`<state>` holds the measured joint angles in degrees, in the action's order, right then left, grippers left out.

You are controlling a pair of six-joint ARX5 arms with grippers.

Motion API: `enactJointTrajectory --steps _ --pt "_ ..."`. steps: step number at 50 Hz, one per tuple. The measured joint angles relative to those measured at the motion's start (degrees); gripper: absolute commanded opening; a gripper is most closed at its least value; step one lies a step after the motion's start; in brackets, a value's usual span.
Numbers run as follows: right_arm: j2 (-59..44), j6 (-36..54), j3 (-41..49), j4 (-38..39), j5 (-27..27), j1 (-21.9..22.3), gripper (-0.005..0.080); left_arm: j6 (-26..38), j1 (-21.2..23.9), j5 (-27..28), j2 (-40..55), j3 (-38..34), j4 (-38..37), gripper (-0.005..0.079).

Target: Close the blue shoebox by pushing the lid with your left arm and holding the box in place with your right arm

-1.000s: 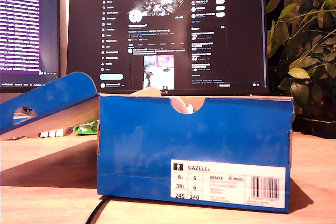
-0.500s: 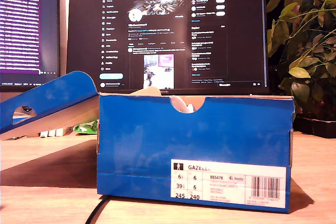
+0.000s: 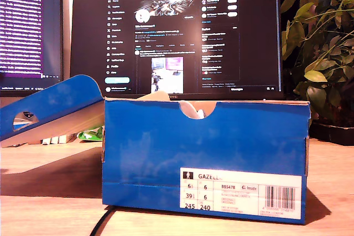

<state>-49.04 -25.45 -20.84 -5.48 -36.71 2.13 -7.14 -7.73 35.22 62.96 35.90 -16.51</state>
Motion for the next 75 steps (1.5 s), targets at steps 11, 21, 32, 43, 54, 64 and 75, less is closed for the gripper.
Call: enactJointTrajectory --steps 11,21,32,43,54,64,75 --pt "-8.5 0.0 -0.5 5.4 -0.4 -3.7 -0.0012 3.5 -2.1 0.5 12.2 0.3 0.1 -0.0019" --pt "-15.7 1.1 -4.3 7.6 -0.4 -8.3 -0.0012 4.2 -2.2 0.7 17.4 0.3 0.9 -0.0019" --pt "-21.7 1.3 -7.8 8.9 0.0 -12.0 -0.0012 4.2 -2.6 6.3 19.3 0.3 0.6 -0.0019" --pt "-23.0 2.6 -7.8 8.5 0.6 -12.4 -0.0012 3.0 -3.0 10.9 18.5 4.5 -2.0 -0.0019" --pt "-23.1 2.8 -7.8 8.5 0.7 -12.5 -0.0012 1.6 -2.4 17.7 13.0 12.1 -5.9 -0.0019" --pt "-23.1 3.1 -7.8 8.5 0.9 -13.3 -0.0012 -1.3 1.2 20.3 8.0 13.7 -6.3 -0.0019" --pt "-23.1 4.1 -7.8 8.5 1.1 -14.1 -0.0012 -6.0 8.9 20.0 4.6 13.7 -3.1 -0.0019"
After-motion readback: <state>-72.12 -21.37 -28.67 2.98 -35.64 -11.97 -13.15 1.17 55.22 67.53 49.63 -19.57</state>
